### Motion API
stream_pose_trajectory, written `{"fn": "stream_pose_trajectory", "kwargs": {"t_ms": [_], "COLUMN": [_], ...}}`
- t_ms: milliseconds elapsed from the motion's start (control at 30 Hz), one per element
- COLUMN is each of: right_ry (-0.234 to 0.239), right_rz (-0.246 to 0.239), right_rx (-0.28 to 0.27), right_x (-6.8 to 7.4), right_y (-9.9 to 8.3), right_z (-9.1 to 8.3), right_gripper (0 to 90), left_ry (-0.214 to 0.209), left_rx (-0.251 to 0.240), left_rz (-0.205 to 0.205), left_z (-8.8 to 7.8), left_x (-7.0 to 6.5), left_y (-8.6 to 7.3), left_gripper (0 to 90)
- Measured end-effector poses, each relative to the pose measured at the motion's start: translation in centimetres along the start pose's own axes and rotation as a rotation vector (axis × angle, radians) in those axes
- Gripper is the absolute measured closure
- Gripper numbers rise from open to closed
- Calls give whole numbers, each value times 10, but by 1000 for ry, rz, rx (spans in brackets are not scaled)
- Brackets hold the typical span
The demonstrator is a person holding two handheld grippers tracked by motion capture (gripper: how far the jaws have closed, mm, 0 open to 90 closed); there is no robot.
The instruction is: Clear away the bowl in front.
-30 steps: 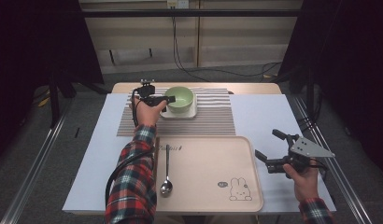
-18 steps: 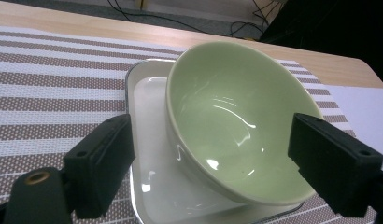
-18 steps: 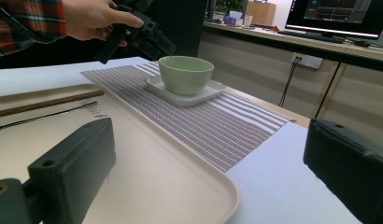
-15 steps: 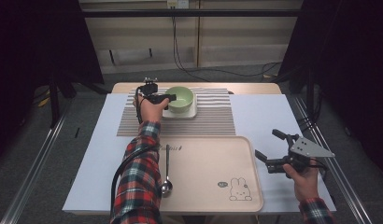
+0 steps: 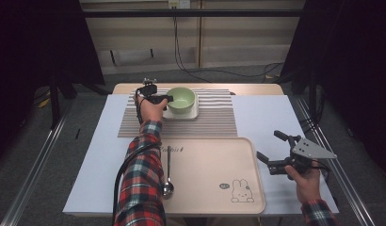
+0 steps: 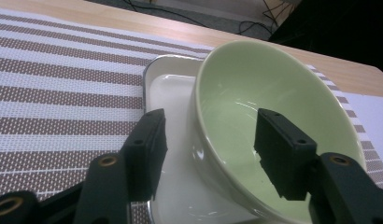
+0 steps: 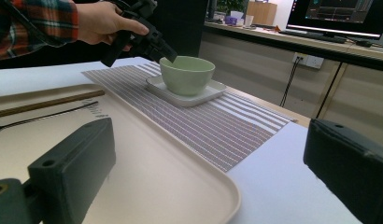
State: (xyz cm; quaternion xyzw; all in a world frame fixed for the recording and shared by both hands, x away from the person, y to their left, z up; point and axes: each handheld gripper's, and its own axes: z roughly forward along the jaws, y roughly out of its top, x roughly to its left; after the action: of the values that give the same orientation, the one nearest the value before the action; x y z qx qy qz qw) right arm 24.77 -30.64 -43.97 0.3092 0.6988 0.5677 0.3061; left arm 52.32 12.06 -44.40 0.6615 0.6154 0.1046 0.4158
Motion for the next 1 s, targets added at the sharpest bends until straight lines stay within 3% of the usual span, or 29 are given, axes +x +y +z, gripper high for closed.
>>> {"fn": "stream_pose_trajectory", "kwargs": {"t_ms": [367,533,667,800,900,1000], "right_ry": [-2,-6,-1,0,-5,1], "right_rz": [-5,-2,-8,-11,-11,-8], "right_rx": [0,-1,3,4,4,6], "right_x": [-1,0,-1,-2,-2,-2], "right_y": [0,0,0,0,0,0], "right_z": [0,0,0,0,0,0], "right_gripper": [17,17,17,17,16,16], "left_ry": [5,-10,26,52,48,41], "left_rx": [49,66,85,73,85,89], "left_rz": [-52,-95,-97,-123,-113,-136], "left_z": [9,14,18,20,22,22], "left_x": [2,1,-2,-4,-7,-7], "left_y": [-2,-2,-4,-3,-2,-2], "left_gripper": [585,658,683,778,808,819]}}
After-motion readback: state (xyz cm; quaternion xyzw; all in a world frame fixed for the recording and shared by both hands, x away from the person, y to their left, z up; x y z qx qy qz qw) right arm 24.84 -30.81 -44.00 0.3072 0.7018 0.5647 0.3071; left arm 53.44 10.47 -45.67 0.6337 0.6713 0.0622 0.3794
